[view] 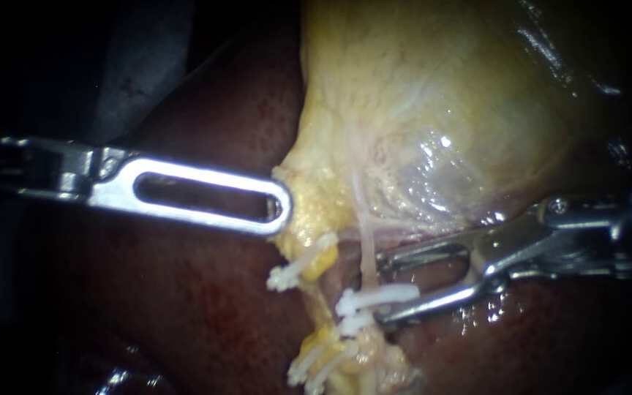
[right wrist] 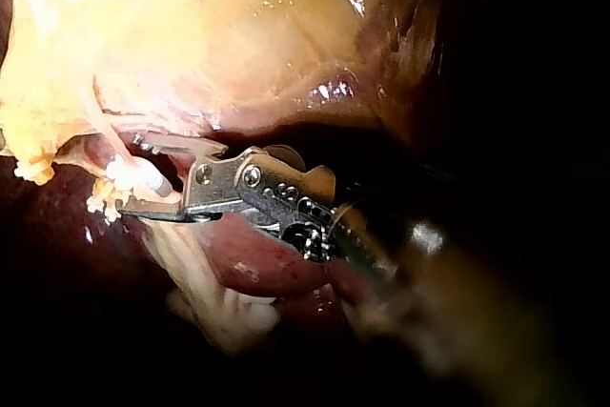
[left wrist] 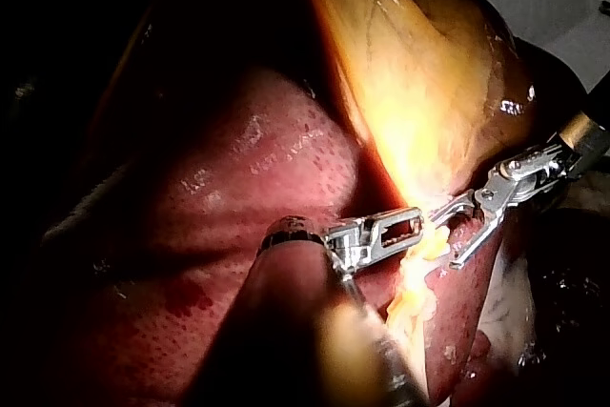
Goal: Going back second clip right tube
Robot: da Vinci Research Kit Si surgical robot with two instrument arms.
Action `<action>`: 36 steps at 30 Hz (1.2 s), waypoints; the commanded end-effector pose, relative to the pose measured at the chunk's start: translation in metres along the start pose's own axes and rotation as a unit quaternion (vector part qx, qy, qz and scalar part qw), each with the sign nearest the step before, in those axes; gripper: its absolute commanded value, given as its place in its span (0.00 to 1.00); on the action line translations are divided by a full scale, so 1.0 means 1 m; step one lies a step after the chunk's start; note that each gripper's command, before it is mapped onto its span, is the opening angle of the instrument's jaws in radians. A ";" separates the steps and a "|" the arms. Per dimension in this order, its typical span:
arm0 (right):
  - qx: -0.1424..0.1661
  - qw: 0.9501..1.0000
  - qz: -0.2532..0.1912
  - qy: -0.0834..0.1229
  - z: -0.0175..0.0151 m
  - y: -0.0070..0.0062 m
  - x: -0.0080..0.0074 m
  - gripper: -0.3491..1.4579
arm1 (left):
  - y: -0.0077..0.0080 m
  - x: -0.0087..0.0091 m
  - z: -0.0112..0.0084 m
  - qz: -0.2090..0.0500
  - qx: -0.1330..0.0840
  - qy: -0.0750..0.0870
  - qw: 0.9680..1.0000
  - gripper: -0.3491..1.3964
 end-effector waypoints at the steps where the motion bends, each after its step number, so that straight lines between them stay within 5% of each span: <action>1: 0.000 1.000 -0.001 0.001 -0.0005 0.0000 0.0001 0.44 | 0.0000 0.0000 0.0000 0.000 0.000 0.000 1.000 0.00; 8: -0.006 1.000 -0.005 0.006 -0.0034 -0.0007 0.0006 0.44 | 0.0001 0.0000 0.0000 0.000 0.000 0.000 1.000 0.00; 20: -0.029 0.998 -0.051 0.027 -0.0082 -0.0007 0.0038 0.46 | 0.0001 0.0001 0.0001 0.001 0.000 0.000 1.000 0.00; 36: -0.029 0.996 -0.083 0.027 -0.0093 -0.0006 0.0042 0.50 | 0.0003 0.0001 0.0001 0.001 0.001 0.001 1.000 0.00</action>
